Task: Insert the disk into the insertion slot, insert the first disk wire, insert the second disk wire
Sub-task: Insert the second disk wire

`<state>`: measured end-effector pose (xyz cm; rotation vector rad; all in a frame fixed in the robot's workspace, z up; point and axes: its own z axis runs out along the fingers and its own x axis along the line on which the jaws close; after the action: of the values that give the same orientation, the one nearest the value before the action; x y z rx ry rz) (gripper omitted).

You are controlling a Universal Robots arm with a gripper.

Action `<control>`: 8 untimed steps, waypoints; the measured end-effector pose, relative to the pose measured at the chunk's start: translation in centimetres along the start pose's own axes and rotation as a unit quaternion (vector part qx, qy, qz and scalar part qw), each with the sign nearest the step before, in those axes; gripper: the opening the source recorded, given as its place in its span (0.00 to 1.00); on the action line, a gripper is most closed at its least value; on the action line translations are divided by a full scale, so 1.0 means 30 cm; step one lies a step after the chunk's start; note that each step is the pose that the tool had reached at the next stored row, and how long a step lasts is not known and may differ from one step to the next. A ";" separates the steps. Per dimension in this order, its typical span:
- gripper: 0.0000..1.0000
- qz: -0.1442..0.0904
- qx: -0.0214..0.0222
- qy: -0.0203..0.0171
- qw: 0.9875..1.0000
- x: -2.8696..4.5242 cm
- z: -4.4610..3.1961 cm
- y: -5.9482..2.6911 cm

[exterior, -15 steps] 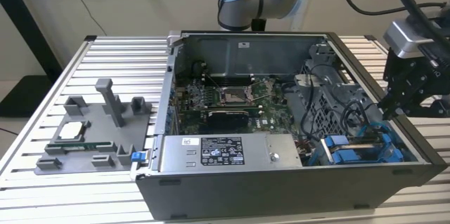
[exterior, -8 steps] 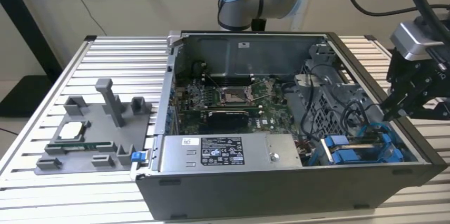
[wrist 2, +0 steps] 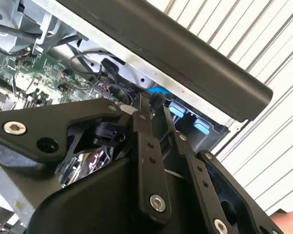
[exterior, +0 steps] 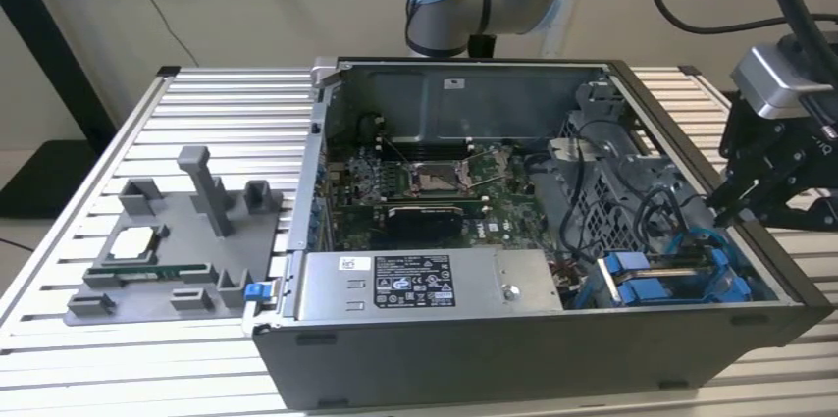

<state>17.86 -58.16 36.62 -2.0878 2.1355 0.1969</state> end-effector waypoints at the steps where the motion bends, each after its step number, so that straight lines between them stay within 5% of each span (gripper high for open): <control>1: 1.00 0.000 0.000 -0.002 1.000 0.004 0.000 0.000; 8: 1.00 0.001 -0.001 -0.019 1.000 0.011 0.008 0.000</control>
<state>17.87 -58.44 36.32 -2.0652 2.1168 0.2380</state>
